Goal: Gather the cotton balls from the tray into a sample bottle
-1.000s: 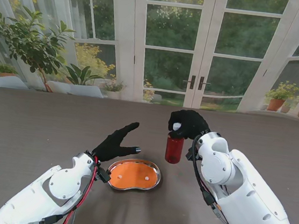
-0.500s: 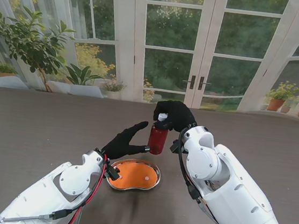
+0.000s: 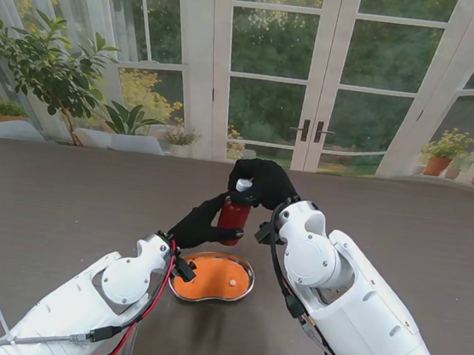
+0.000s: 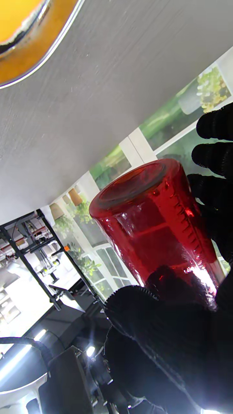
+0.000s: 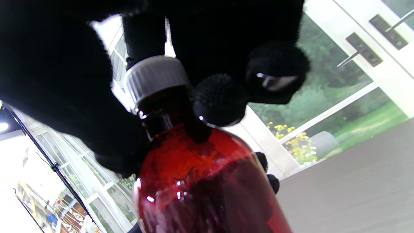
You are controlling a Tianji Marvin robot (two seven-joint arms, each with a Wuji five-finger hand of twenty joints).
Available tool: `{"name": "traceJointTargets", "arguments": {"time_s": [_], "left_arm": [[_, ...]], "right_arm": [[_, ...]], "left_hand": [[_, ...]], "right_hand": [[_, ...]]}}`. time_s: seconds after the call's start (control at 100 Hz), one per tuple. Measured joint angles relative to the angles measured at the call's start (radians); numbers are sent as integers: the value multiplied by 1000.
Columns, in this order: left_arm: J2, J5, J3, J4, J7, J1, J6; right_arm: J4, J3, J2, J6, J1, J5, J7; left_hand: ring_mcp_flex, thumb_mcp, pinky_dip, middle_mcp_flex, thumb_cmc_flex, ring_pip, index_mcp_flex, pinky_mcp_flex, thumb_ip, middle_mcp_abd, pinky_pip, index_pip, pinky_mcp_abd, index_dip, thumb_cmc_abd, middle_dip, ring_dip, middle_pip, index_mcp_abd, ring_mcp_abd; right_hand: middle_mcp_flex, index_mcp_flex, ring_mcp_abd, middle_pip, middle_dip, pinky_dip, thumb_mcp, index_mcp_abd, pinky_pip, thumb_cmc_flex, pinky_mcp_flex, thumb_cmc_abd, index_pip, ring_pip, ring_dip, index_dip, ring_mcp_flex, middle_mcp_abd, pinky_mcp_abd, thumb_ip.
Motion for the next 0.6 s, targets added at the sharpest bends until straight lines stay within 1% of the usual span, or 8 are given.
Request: {"name": "traceJointTargets", "arguments": {"time_s": [0.12, 0.26, 0.33, 0.36, 0.41, 0.45, 0.51, 0.6], "left_arm": [[-7, 8, 9, 12, 37, -6, -5], [-22, 7, 19, 37, 84, -15, -34], [-32, 5, 22, 51, 108, -18, -51], [-36, 4, 24, 57, 123, -19, -57], [-44, 5, 27, 65, 152, -20, -66], [-49, 5, 27, 70, 167, -20, -69], [-57, 5, 27, 75, 185, -20, -76], [-69, 11, 29, 86, 229, -19, -87]], "right_arm": [[1, -8, -3, -3, 1, 6, -4], [6, -14, -10, -7, 2, 27, -20], [8, -15, -12, -9, 2, 33, -24], [8, -16, -13, -9, 3, 35, -25], [9, -17, -14, -10, 3, 38, -27], [9, -18, -15, -10, 4, 42, -29], [11, -19, -17, -10, 5, 49, -32], [14, -23, -18, -10, 8, 51, -34]], "left_hand": [[45, 34, 8, 35, 0, 39, 28, 50, -8, 15, 28, 0, 16, 7, -36, 7, 45, 12, 0, 28], [133, 128, 112, 120, -15, 144, 83, 142, -8, 42, 164, 17, 53, 12, -91, 72, 138, 45, 1, 75], [184, 169, 198, 173, 3, 231, 130, 151, -9, 59, 398, 35, 73, 19, -126, 111, 190, 64, 11, 97], [218, 191, 197, 227, 14, 284, 172, 147, -9, 68, 586, 42, 86, 27, -146, 137, 215, 86, 40, 111], [264, 206, 181, 279, 26, 345, 224, 146, -10, 76, 766, 66, 104, 38, -168, 162, 232, 101, 47, 132], [292, 220, 181, 309, 29, 377, 245, 149, -10, 78, 834, 82, 115, 46, -180, 176, 243, 124, 49, 137], [385, 223, 192, 412, 47, 448, 352, 199, -11, 81, 939, 152, 154, 85, -201, 215, 265, 176, 57, 161], [497, 223, 228, 525, 63, 543, 455, 272, -12, 83, 1040, 250, 199, 152, -235, 272, 293, 249, 57, 177]], "right_hand": [[0, 0, 0, 0, 1, 0, 0, 0, 0, 0, 0, 0, 0, 0, 0, 0, 0, 1, 0, 0], [0, 0, 0, -7, 2, 0, 0, 0, 1, 2, 0, 0, 4, 16, 0, 0, 0, 2, 0, 0], [-1, 0, 0, -22, 2, 0, -9, 0, 1, 10, 0, 0, 5, 17, 0, 0, 0, 2, 0, 0], [-4, 0, 1, -28, 2, 0, -9, 0, 1, 10, 0, 0, 6, 17, 0, 0, 0, 2, 0, 0], [-9, 0, 1, -32, 2, 0, -9, 0, 1, 11, 0, 0, 6, 17, 0, 0, 0, 2, 0, 0], [-14, 0, 1, -33, 2, 0, -9, 0, 1, 13, 0, 0, 6, 19, 0, 0, 0, 2, 0, 0], [-14, 0, 1, -33, 2, 0, -10, 0, 1, 14, 0, 0, 6, 29, 1, 0, 0, 2, 0, 0], [-17, -4, 1, -45, 2, 0, -10, 0, 1, 21, 0, 0, 9, 30, 1, 0, 0, 2, 0, 0]]}}
